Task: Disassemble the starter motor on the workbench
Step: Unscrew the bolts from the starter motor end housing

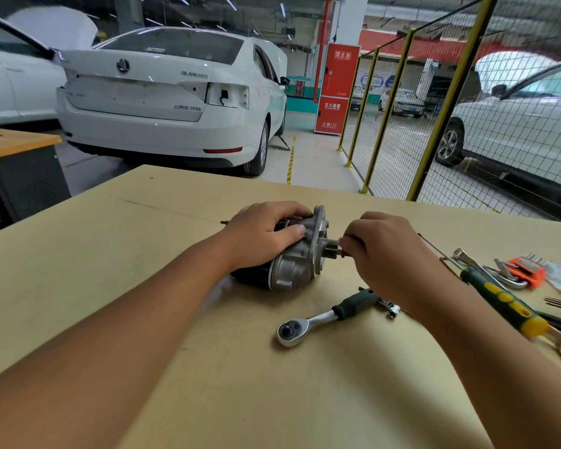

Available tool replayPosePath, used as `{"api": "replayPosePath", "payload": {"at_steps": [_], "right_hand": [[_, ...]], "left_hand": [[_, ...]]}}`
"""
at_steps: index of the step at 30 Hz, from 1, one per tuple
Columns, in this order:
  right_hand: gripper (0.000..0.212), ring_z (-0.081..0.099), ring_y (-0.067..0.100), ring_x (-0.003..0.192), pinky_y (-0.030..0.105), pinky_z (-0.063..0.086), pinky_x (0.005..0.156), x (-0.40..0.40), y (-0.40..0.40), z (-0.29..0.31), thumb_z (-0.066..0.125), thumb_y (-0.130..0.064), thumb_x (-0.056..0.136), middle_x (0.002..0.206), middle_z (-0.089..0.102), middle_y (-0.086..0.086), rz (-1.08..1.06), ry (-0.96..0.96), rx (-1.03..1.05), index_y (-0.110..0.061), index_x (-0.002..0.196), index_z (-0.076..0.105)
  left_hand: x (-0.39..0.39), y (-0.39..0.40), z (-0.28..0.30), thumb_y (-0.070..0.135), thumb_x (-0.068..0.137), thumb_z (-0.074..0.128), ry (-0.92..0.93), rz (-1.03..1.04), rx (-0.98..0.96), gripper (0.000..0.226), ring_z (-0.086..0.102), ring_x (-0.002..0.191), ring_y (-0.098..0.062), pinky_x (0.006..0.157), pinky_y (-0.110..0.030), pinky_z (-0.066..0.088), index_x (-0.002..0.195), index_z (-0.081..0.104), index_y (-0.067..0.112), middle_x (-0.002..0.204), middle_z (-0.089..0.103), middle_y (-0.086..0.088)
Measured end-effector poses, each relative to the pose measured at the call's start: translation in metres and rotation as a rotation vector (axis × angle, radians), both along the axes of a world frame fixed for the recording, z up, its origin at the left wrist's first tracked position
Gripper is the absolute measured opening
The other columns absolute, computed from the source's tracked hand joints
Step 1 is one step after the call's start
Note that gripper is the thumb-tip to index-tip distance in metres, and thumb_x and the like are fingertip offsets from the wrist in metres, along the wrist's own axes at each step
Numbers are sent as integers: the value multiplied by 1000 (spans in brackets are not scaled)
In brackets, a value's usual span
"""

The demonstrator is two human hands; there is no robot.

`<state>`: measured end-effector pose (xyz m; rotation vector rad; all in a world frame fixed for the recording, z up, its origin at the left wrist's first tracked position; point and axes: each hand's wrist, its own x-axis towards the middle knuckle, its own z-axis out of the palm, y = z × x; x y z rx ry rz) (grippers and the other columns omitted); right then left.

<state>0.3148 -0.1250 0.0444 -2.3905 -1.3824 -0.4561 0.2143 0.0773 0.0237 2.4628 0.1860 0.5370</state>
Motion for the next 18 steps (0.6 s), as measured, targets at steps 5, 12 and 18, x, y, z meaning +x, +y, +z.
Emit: {"api": "replayPosePath", "payload": {"at_steps": [5, 12, 18], "right_hand": [[15, 59, 19, 89, 39, 37, 83, -6, 0, 0, 60, -45, 96, 92, 59, -13, -119, -228, -62, -32, 91, 67], [11, 57, 24, 76, 37, 50, 64, -7, 0, -1, 62, -35, 98, 85, 60, -3, -26, -29, 45, -26, 93, 64], [21, 57, 26, 84, 38, 48, 74, -3, 2, -2, 57, -24, 101, 94, 59, 2, -15, -12, -1, -13, 100, 74]], "left_hand": [[-1, 0, 1, 45, 86, 54, 16, -8, 4, 49, 61, 120, -15, 106, -45, 46, 133, 64, 35, 126, 68, 15], [1, 0, 0, 45, 91, 49, 1, 1, -21, 43, 61, 119, -15, 105, -46, 47, 130, 66, 35, 124, 69, 16], [0, 0, 0, 46, 89, 51, 4, 2, 1, 46, 62, 119, -16, 105, -46, 47, 131, 65, 34, 125, 69, 14]]}}
